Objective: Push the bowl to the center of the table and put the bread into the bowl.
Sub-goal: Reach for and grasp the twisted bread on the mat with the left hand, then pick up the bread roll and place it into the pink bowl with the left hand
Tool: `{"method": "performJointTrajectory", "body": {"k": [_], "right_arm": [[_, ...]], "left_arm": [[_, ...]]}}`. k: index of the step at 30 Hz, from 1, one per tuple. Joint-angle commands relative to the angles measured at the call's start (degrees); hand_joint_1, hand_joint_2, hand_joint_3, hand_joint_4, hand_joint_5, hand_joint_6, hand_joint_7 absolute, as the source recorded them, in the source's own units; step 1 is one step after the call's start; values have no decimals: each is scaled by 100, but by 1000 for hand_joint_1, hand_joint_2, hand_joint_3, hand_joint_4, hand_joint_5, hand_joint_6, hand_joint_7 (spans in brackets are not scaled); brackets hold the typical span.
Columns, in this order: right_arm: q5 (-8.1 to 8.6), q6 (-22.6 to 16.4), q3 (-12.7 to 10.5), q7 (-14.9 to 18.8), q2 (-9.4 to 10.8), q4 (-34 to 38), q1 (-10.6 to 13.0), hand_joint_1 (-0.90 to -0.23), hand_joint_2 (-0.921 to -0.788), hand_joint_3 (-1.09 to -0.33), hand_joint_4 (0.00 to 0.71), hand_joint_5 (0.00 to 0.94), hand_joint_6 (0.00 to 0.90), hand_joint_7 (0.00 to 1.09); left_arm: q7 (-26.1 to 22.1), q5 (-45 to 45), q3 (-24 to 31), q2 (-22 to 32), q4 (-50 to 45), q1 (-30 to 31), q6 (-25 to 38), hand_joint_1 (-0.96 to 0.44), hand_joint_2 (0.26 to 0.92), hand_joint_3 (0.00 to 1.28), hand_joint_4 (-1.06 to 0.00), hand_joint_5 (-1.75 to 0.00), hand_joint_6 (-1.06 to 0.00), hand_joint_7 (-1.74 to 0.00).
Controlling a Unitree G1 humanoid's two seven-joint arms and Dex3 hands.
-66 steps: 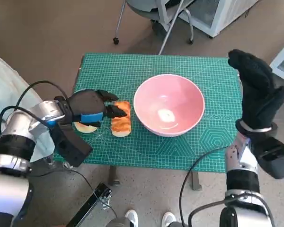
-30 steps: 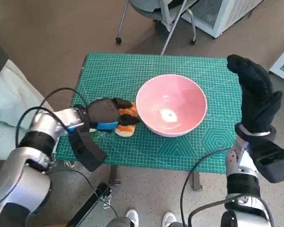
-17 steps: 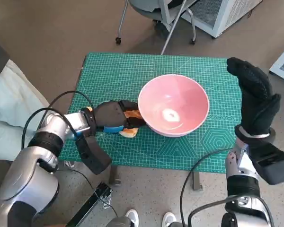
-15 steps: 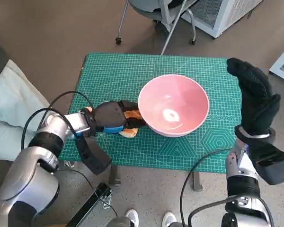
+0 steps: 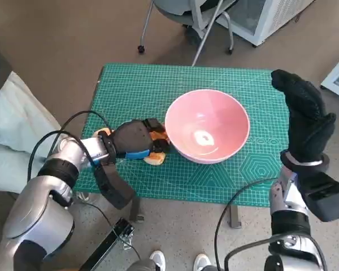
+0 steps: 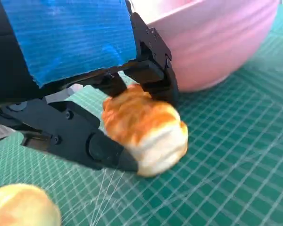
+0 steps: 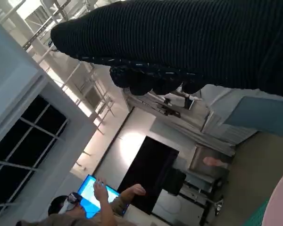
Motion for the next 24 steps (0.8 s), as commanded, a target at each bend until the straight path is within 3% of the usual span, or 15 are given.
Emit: {"method": "performJointTrajectory", "body": {"k": [1,10,24], "right_arm": [[-65,102,31,-49,-29,1,152,-583,-921,-818,353,3,-1,900],[-101,83,37,-53,-36,130,91,-569,-921,-821,352,3,-1,896],[-132,7,63,-59,-30,234,20,-570,-921,-821,350,1,1,891]], "left_arm": [[-633,-231,151,165,115,148,-194,-1,920,55,-632,-1182,-718,-1103],[-1579,-1167,927,515,25,111,-451,0,921,68,-622,-1198,-695,-1128],[-1952,-2406,2277,935,-403,23,-913,0,921,91,-600,-1199,-662,-1188]]}}
